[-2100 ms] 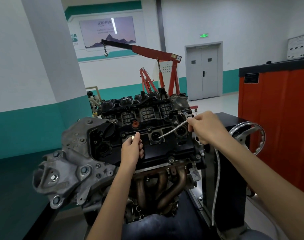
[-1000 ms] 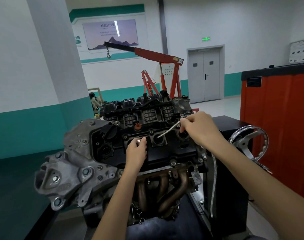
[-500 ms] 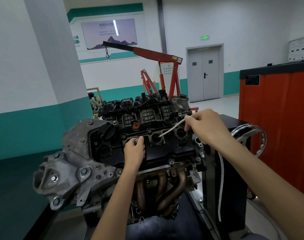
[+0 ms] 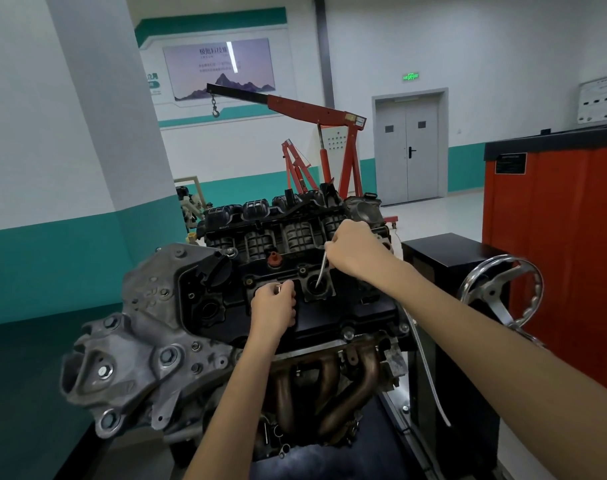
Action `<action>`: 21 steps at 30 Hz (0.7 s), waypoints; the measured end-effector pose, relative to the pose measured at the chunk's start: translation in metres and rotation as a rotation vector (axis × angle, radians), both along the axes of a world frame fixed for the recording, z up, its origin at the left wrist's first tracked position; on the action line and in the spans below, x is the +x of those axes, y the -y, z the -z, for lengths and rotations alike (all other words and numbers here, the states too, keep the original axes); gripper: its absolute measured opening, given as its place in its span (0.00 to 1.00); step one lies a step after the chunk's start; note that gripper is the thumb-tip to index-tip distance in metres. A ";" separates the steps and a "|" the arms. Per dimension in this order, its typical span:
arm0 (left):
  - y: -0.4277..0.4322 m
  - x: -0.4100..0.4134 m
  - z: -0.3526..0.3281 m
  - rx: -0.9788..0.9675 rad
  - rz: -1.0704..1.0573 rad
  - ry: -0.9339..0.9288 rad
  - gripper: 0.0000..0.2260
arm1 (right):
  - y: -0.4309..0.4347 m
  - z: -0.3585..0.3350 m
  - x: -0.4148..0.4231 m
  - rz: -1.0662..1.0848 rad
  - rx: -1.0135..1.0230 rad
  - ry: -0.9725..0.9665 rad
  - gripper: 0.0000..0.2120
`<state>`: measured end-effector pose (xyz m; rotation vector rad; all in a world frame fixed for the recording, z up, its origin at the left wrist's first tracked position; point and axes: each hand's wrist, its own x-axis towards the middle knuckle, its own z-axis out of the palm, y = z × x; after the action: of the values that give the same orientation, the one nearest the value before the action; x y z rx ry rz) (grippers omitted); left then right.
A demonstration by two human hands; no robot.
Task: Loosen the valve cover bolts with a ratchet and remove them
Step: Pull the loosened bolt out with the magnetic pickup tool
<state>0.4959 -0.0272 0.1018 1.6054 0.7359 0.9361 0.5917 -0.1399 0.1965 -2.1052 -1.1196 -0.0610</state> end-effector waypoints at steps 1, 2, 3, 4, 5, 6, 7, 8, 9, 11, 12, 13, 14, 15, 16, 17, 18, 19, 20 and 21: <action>0.001 0.000 -0.002 0.023 0.017 -0.008 0.11 | -0.002 0.000 -0.001 0.002 -0.003 0.009 0.10; 0.001 0.001 -0.005 0.114 0.024 -0.032 0.07 | -0.004 0.001 -0.001 0.004 -0.005 0.019 0.10; 0.003 0.002 -0.009 0.241 0.026 -0.051 0.03 | -0.004 0.002 -0.001 0.003 -0.008 0.026 0.10; 0.006 0.004 -0.014 0.392 0.033 -0.056 0.04 | -0.004 0.004 -0.001 0.001 -0.011 0.030 0.10; 0.008 0.007 -0.018 0.528 0.054 -0.060 0.07 | -0.004 0.006 -0.002 0.000 -0.014 0.032 0.10; 0.010 0.012 -0.022 0.639 0.075 -0.082 0.07 | -0.002 0.008 -0.004 -0.003 -0.015 0.032 0.10; 0.011 0.018 -0.025 0.714 0.081 -0.116 0.06 | -0.001 0.010 -0.005 -0.012 -0.011 0.032 0.10; 0.011 0.023 -0.026 0.769 0.066 -0.145 0.08 | 0.001 0.012 -0.007 -0.026 0.000 0.032 0.11; 0.009 0.027 -0.026 0.801 0.044 -0.156 0.10 | 0.003 0.015 -0.009 -0.045 0.019 0.029 0.13; 0.005 0.029 -0.023 0.792 0.025 -0.135 0.10 | 0.011 0.021 -0.012 -0.122 0.090 -0.031 0.17; 0.003 0.029 -0.021 0.786 0.024 -0.120 0.08 | 0.017 0.025 -0.012 -0.178 0.147 -0.104 0.17; 0.000 0.029 -0.020 0.782 0.030 -0.109 0.07 | 0.024 0.031 -0.013 -0.237 0.211 -0.201 0.17; -0.001 0.029 -0.020 0.772 0.053 -0.103 0.08 | 0.030 0.037 -0.013 -0.288 0.279 -0.319 0.16; 0.000 0.029 -0.020 0.766 0.086 -0.097 0.10 | 0.035 0.043 -0.014 -0.324 0.345 -0.429 0.17; 0.002 0.030 -0.022 0.759 0.120 -0.086 0.12 | 0.037 0.048 -0.015 -0.333 0.400 -0.499 0.17; 0.004 0.030 -0.024 0.755 0.153 -0.069 0.15 | 0.038 0.051 -0.016 -0.315 0.439 -0.510 0.17; 0.005 0.030 -0.026 0.754 0.176 -0.053 0.16 | 0.038 0.053 -0.016 -0.274 0.461 -0.458 0.18; 0.006 0.029 -0.027 0.753 0.192 -0.041 0.14 | 0.038 0.053 -0.017 -0.223 0.473 -0.368 0.18; 0.006 0.028 -0.027 0.743 0.200 -0.034 0.11 | 0.039 0.052 -0.017 -0.178 0.481 -0.278 0.19; 0.004 0.026 -0.026 0.729 0.203 -0.037 0.07 | 0.040 0.050 -0.017 -0.145 0.493 -0.219 0.19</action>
<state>0.5215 -0.0312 0.1282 2.2821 0.2409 1.0923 0.5744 -0.1801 0.1464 -1.5509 -1.0009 -0.0326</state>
